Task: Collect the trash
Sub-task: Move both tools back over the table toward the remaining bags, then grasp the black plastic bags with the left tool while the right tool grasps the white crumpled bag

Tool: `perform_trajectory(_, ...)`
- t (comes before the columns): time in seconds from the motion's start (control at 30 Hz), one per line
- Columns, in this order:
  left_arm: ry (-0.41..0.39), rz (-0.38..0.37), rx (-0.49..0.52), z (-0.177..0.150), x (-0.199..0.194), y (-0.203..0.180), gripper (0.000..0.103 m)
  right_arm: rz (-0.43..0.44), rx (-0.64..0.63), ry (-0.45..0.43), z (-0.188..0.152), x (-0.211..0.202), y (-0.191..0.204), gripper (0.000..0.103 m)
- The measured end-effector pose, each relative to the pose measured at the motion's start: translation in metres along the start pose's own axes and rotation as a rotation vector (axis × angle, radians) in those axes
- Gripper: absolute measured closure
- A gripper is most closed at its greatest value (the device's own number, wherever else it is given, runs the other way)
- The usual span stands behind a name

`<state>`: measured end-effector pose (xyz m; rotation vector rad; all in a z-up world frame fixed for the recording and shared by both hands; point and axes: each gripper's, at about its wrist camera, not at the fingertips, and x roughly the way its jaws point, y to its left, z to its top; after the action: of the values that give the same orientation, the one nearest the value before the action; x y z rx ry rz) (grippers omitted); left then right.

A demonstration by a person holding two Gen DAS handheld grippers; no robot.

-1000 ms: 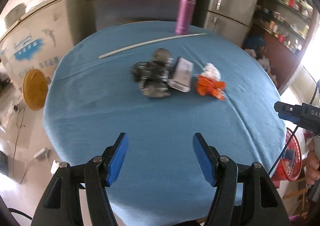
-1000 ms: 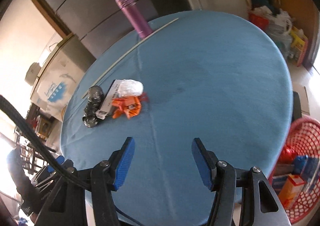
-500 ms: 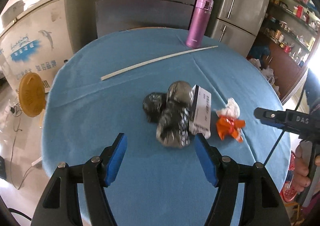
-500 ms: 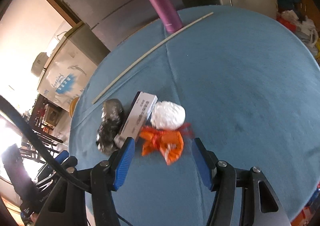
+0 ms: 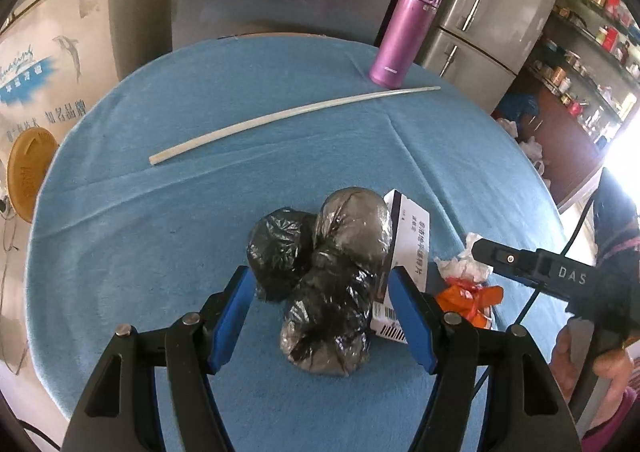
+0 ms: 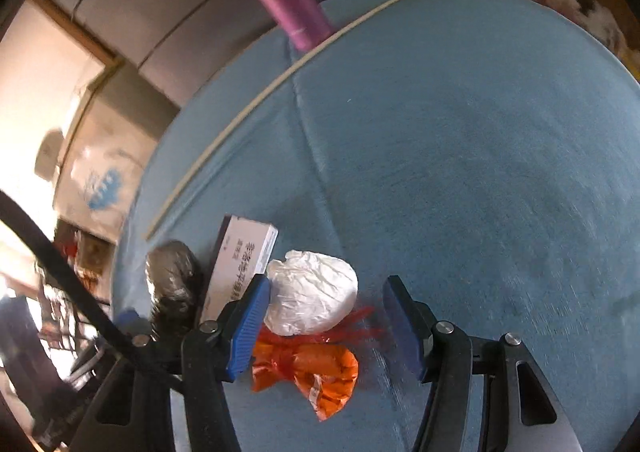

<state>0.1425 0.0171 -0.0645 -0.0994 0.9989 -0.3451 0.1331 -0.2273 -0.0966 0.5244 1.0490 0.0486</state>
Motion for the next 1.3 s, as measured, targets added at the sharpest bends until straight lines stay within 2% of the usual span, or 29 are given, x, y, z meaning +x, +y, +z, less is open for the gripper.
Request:
perform_trajectory(0.07,0.005,0.002,-0.007,0.0,0.005,0.001,0.037,0.005,-0.022,0.0,0.002,0.004,0.006,0.054)
perform_trajectory(0.13,0.021,0.0,-0.01,-0.001,0.012,0.001,0.055,-0.019,-0.056,-0.008,0.003,0.009,0.014,0.057)
perform_trajectory(0.23,0.028,-0.03,-0.034,-0.001,0.019,0.003,0.064,-0.042,-0.1,-0.025,0.004,0.012,0.02,0.062)
perform_trajectory(0.37,-0.005,-0.004,-0.013,-0.004,0.009,0.0,0.074,-0.011,-0.086,-0.083,0.002,-0.009,0.012,0.062)
perform_trajectory(0.43,-0.018,0.01,-0.007,-0.007,0.0,-0.002,0.089,0.012,-0.072,-0.097,0.0,-0.023,0.006,0.062)
perform_trajectory(0.47,-0.025,0.016,-0.004,-0.009,-0.005,-0.003,0.093,0.017,-0.071,-0.107,-0.002,-0.03,0.004,0.062)
perform_trajectory(0.67,-0.093,0.047,0.034,-0.022,-0.043,-0.01,0.094,0.023,-0.09,-0.165,-0.023,-0.076,-0.007,0.062)
perform_trajectory(0.77,-0.09,0.02,0.031,-0.028,-0.052,-0.009,0.094,0.039,-0.071,-0.151,-0.039,-0.093,-0.019,0.062)
perform_trajectory(0.8,-0.087,0.024,0.031,-0.029,-0.053,-0.008,0.094,0.039,-0.068,-0.146,-0.046,-0.098,-0.024,0.062)
perform_trajectory(0.87,-0.067,0.038,0.028,-0.03,-0.049,-0.006,0.076,0.044,-0.06,-0.133,-0.057,-0.105,-0.033,0.062)
perform_trajectory(0.93,-0.065,0.046,0.017,-0.03,-0.043,-0.003,0.03,0.054,-0.047,-0.121,-0.068,-0.111,-0.042,0.062)
perform_trajectory(0.97,-0.068,0.06,0.011,-0.029,-0.038,-0.001,0.027,0.058,-0.034,-0.116,-0.073,-0.114,-0.048,0.062)
perform_trajectory(1.07,-0.055,0.083,-0.005,-0.015,-0.018,0.003,0.026,0.061,-0.012,-0.103,-0.086,-0.117,-0.062,0.062)
perform_trajectory(1.2,0.002,0.048,-0.056,0.007,0.013,0.002,0.027,0.052,-0.017,-0.102,-0.101,-0.118,-0.072,0.062)
perform_trajectory(1.3,0.004,0.131,-0.027,0.017,0.03,-0.008,0.027,0.066,-0.01,-0.099,-0.103,-0.115,-0.072,0.062)
